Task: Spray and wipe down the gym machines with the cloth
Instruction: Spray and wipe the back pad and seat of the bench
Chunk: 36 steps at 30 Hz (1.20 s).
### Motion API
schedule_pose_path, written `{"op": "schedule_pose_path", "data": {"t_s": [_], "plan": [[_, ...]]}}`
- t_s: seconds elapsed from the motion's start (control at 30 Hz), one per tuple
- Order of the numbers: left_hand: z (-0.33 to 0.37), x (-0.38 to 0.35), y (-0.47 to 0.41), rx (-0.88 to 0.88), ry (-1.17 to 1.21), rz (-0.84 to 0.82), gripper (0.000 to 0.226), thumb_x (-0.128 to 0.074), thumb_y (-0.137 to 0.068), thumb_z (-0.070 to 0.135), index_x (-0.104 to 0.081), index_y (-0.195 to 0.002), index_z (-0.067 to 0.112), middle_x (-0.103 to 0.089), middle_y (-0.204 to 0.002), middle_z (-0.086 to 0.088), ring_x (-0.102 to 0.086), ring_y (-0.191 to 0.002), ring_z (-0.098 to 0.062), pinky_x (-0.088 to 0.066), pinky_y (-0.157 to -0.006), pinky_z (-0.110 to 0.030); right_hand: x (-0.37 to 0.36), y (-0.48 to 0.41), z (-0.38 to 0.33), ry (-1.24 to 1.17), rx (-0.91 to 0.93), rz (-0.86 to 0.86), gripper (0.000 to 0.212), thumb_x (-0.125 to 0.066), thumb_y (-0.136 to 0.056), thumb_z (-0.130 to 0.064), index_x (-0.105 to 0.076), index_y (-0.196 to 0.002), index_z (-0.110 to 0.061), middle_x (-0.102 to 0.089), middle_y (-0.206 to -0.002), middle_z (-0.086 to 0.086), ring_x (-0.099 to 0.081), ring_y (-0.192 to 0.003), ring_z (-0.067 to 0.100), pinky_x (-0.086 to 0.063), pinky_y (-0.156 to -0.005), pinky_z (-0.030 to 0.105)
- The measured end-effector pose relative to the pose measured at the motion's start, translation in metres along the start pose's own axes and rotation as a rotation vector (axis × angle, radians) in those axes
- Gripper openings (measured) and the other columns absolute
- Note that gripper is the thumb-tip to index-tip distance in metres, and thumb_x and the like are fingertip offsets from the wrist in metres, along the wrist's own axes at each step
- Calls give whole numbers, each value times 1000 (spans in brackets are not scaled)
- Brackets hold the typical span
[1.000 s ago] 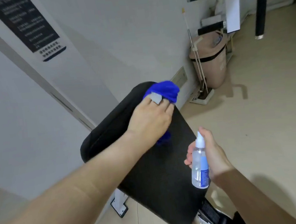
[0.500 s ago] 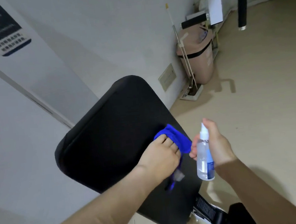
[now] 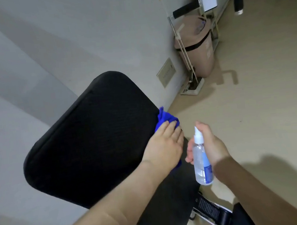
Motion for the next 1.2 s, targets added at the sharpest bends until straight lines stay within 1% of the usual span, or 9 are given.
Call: {"op": "schedule_pose_path", "data": {"t_s": [0.1,0.2,0.27,0.4,0.53,0.7,0.83,1.0,1.2], "plan": [[52,-41,0,-171,-53,-105,53,-28,-104,28,-19,-153,7,-16,-161,-10,-9,-149,-31,4,-118,-45,35,-6,21,-138,-55,62,65,-49,-88,-55,-49,-48,-3,-47,-42,14,-49,-40,27,-42,-62,35],[56,-43,1,-239,-102,-140,52,-26,-105,26,-17,-153,10,-15,-162,-8,-10,-149,-29,4,-118,-44,54,-5,38,-227,-108,39,66,-45,-90,-54,-46,-46,-5,-41,-41,11,-43,-39,25,-36,-59,33],[29,-22,-5,-136,-115,-72,51,-27,-104,25,-21,-152,12,-21,-160,-6,-16,-147,-28,0,-119,-43,53,-8,43,-246,-152,26,65,-45,-90,-54,-41,-43,-8,-36,-42,8,-37,-40,25,-32,-59,33],[-20,18,-12,159,-58,183,47,-28,-98,26,-49,-138,14,-49,-143,-6,-40,-135,-29,-17,-118,-43,55,-23,57,-214,-180,22,63,-46,-91,-54,-45,-50,-5,-39,-47,12,-43,-42,27,-38,-57,32],[18,-9,-17,96,-76,47,53,-33,-96,22,-34,-147,8,-42,-145,-10,-34,-135,-32,-12,-119,-46,68,-37,99,-169,-220,80,63,-50,-92,-44,-45,-40,-9,-38,-48,9,-38,-36,22,-32,-50,29],[45,-32,-29,75,-95,12,51,-39,-95,20,-34,-144,8,-43,-143,-12,-33,-135,-35,-13,-119,-47,92,-53,130,4,-180,160,52,-45,-95,-38,-45,-53,-7,-47,-35,4,-46,-32,18,-39,-42,22],[68,-47,-38,59,-85,-17,50,-39,-95,20,-35,-144,8,-43,-142,-13,-32,-134,-36,-11,-119,-47,110,-53,145,35,-243,142,68,-45,-93,-56,-50,-48,-5,-52,-38,7,-52,-37,22,-41,-50,26],[128,-89,-58,-73,-123,-122,57,-40,-98,26,-26,-149,5,-36,-149,-14,-24,-140,-37,-3,-119,-49,132,-59,146,92,-135,87,61,-44,-90,-47,-54,-45,-8,-53,-46,15,-53,-41,25,-47,-69,42],[178,-126,-52,-264,-156,-229,51,-35,-101,27,-33,-148,8,-31,-153,-13,-19,-143,-37,-2,-119,-50,144,-50,133,155,-106,73,70,-42,-91,-57,-54,-44,-6,-56,-47,17,-54,-46,25,-43,-61,32]]}}
Point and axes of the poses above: each hand's wrist, its own y-axis away from the middle knuckle, its own x-axis out of the back of the hand, z = x × y, the point moved 7 cm from there along -y, towards the middle knuckle
